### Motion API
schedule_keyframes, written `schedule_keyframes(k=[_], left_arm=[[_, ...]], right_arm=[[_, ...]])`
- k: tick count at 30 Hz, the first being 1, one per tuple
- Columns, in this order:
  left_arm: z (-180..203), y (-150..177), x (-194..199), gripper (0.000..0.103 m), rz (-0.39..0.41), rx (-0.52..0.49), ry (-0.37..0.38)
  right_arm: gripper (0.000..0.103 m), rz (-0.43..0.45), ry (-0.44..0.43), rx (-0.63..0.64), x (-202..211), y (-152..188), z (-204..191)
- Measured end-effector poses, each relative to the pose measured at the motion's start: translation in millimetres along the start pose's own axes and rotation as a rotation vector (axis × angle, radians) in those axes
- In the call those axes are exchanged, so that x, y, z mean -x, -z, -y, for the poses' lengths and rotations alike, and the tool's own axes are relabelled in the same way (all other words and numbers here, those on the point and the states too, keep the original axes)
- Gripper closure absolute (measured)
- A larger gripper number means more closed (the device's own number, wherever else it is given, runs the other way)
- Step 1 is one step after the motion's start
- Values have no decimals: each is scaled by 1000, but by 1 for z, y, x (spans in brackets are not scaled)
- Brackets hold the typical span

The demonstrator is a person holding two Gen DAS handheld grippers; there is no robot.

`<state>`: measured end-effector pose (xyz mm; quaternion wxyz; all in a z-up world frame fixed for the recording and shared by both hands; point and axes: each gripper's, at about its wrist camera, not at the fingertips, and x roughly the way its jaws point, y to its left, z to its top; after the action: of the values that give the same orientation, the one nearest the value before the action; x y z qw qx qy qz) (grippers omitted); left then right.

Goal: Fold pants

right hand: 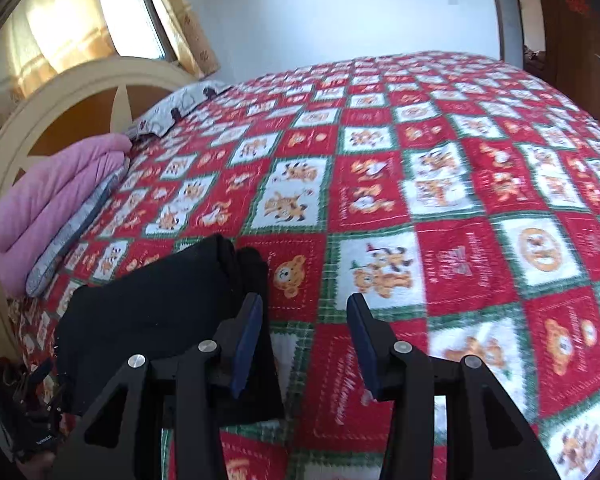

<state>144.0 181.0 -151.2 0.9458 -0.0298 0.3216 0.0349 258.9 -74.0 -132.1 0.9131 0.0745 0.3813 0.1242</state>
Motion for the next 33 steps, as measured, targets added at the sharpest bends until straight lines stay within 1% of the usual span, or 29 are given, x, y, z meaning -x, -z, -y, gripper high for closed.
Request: schedule_keyframes(k=[5, 7, 10, 14, 19, 23, 25, 29, 33], left_arm=[[8, -5, 28, 1, 33, -4, 21], [15, -7, 41, 1, 49, -18, 35], [25, -10, 56, 1, 65, -25, 61], [39, -10, 71, 1, 72, -25, 105], [61, -4, 85, 1, 76, -62, 139], [70, 0, 95, 1, 80, -63, 166], [74, 1, 100, 1, 91, -64, 170], [80, -1, 109, 1, 114, -60, 189], [83, -2, 116, 1, 130, -60, 201]], right_arm=[[55, 36, -20, -6, 38, 18, -2], [52, 44, -27, -5, 54, 30, -4], [52, 52, -39, -12, 76, 49, -6], [50, 48, -49, -21, 100, 68, -7], [49, 60, -58, -3, 129, 83, -15], [47, 88, -59, 31, 153, 95, -27], [44, 101, -52, 52, 162, 101, -33], [44, 132, -34, 114, 184, 115, -46], [44, 153, -33, 136, 199, 123, -51]])
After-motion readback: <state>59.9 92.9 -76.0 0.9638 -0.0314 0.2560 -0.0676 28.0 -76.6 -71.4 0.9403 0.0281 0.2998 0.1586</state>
